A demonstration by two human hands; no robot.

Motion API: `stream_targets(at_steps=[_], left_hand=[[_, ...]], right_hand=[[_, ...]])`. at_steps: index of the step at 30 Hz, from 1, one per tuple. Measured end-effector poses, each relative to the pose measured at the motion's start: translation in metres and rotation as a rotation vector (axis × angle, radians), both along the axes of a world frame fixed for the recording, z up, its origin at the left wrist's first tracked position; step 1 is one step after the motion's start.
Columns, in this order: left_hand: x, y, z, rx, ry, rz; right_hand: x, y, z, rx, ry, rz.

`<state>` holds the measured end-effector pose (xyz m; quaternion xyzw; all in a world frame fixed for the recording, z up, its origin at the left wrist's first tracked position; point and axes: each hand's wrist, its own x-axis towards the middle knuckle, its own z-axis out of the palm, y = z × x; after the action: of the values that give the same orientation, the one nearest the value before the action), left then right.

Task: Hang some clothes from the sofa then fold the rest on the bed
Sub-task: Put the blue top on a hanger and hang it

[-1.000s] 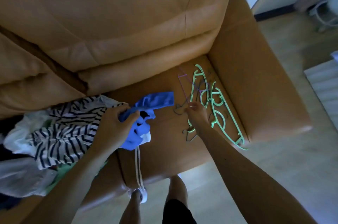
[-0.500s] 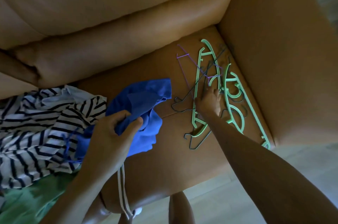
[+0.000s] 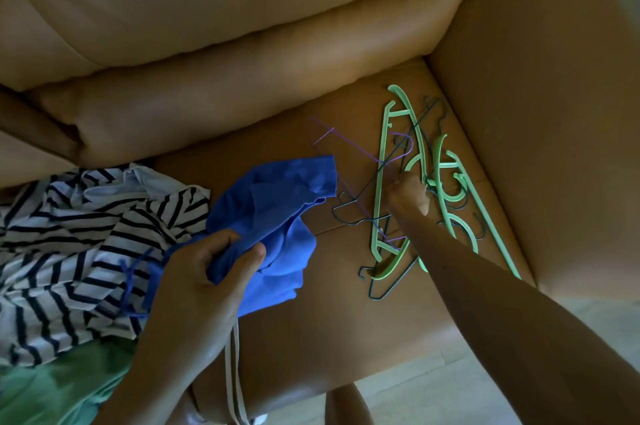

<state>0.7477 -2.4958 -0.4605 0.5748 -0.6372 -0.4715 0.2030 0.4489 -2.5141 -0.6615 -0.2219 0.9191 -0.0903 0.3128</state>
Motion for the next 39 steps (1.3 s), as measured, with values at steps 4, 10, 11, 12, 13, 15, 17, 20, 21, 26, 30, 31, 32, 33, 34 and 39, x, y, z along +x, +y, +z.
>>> stream_targets(at_steps=[4, 10, 11, 12, 13, 15, 17, 20, 21, 26, 30, 31, 32, 33, 34, 39], left_hand=[[0.006, 0.001, 0.004, 0.008, -0.001, 0.008], [0.020, 0.002, 0.021, -0.002, -0.013, 0.028], [0.022, 0.002, 0.026, -0.005, -0.010, 0.036], [0.023, 0.001, 0.032, -0.009, -0.006, 0.043], [0.024, 0.000, 0.039, -0.011, -0.002, 0.050], [0.027, -0.002, 0.052, -0.027, 0.005, 0.059], [0.033, -0.003, 0.067, -0.053, -0.004, 0.066], [0.043, -0.002, 0.086, -0.067, -0.009, 0.079], [0.046, -0.001, 0.094, -0.075, -0.009, 0.081], [0.061, 0.004, 0.114, -0.080, 0.006, 0.089], [0.061, 0.006, 0.128, -0.090, 0.027, 0.083], [0.060, 0.006, 0.131, -0.096, 0.023, 0.082], [0.060, 0.005, 0.132, -0.107, 0.016, 0.079], [0.060, 0.005, 0.134, -0.112, 0.011, 0.077], [0.061, 0.006, 0.135, -0.121, 0.002, 0.074], [0.063, 0.011, 0.143, -0.115, -0.002, 0.108]], right_hand=[[0.005, 0.001, 0.020, -0.041, -0.013, 0.025], [-0.004, 0.001, 0.074, -0.082, 0.058, 0.194], [-0.007, 0.000, 0.083, -0.087, 0.031, 0.194], [-0.011, -0.001, 0.090, -0.116, -0.012, 0.171], [-0.013, -0.002, 0.100, -0.163, -0.075, 0.126], [-0.014, -0.004, 0.117, -0.277, -0.231, 0.011], [-0.008, -0.005, 0.137, -0.389, -0.444, -0.095], [0.007, -0.002, 0.166, -0.541, -0.690, -0.233], [0.013, 0.000, 0.177, -0.583, -0.723, -0.258], [0.036, 0.002, 0.196, -0.652, -0.719, -0.340], [0.046, 0.000, 0.213, -0.523, -0.207, 0.018], [0.048, -0.002, 0.221, -0.545, -0.102, 0.055], [0.047, -0.004, 0.228, -0.603, -0.039, 0.065], [0.046, -0.007, 0.232, -0.671, -0.013, 0.059], [0.044, -0.010, 0.236, -0.730, -0.005, 0.054], [0.034, -0.015, 0.262, -0.880, 0.053, 0.119]])
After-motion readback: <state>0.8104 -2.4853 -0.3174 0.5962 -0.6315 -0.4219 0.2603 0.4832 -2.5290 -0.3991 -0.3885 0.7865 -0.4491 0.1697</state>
